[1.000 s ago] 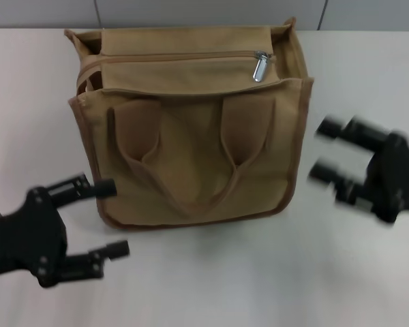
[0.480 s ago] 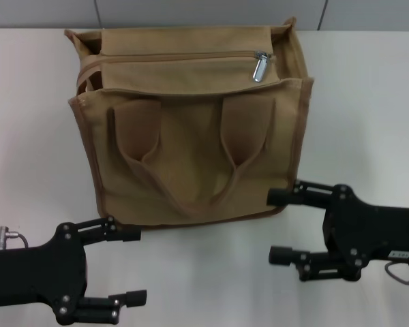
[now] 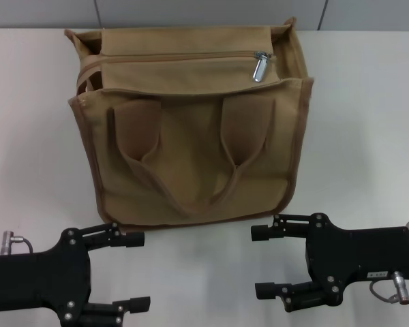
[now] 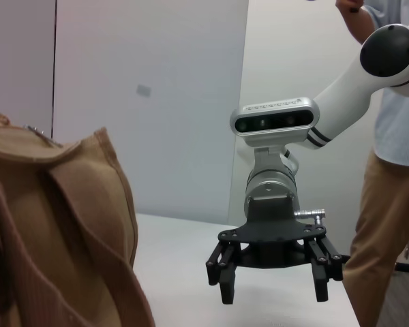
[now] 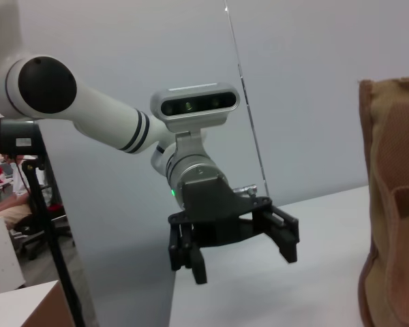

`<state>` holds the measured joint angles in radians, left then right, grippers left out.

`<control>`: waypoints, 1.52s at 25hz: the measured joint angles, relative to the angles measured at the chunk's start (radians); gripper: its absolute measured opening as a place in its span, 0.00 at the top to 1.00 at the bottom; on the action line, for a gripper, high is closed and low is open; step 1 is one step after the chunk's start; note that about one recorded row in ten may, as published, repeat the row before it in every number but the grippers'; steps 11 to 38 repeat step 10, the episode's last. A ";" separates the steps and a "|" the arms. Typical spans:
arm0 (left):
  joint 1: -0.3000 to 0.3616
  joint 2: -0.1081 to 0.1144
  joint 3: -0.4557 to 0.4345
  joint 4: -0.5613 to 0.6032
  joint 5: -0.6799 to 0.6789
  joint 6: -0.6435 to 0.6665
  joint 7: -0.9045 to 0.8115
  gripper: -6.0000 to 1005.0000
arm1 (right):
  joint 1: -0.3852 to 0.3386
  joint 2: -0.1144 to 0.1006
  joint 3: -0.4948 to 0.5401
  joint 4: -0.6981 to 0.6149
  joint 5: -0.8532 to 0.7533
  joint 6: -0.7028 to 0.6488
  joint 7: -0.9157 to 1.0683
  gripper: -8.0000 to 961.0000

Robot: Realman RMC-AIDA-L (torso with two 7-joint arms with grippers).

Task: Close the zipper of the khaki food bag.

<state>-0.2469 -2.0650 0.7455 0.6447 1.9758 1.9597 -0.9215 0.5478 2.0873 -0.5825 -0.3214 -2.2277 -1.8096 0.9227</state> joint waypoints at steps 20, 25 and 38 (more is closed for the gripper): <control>-0.005 -0.004 0.000 -0.032 0.051 -0.026 0.001 0.17 | -0.003 0.000 0.007 0.032 0.017 0.005 -0.063 0.16; -0.005 -0.004 0.000 -0.032 0.051 -0.026 0.001 0.17 | -0.003 0.000 0.007 0.032 0.017 0.005 -0.063 0.16; -0.005 -0.004 0.000 -0.032 0.051 -0.026 0.001 0.17 | -0.003 0.000 0.007 0.032 0.017 0.005 -0.063 0.16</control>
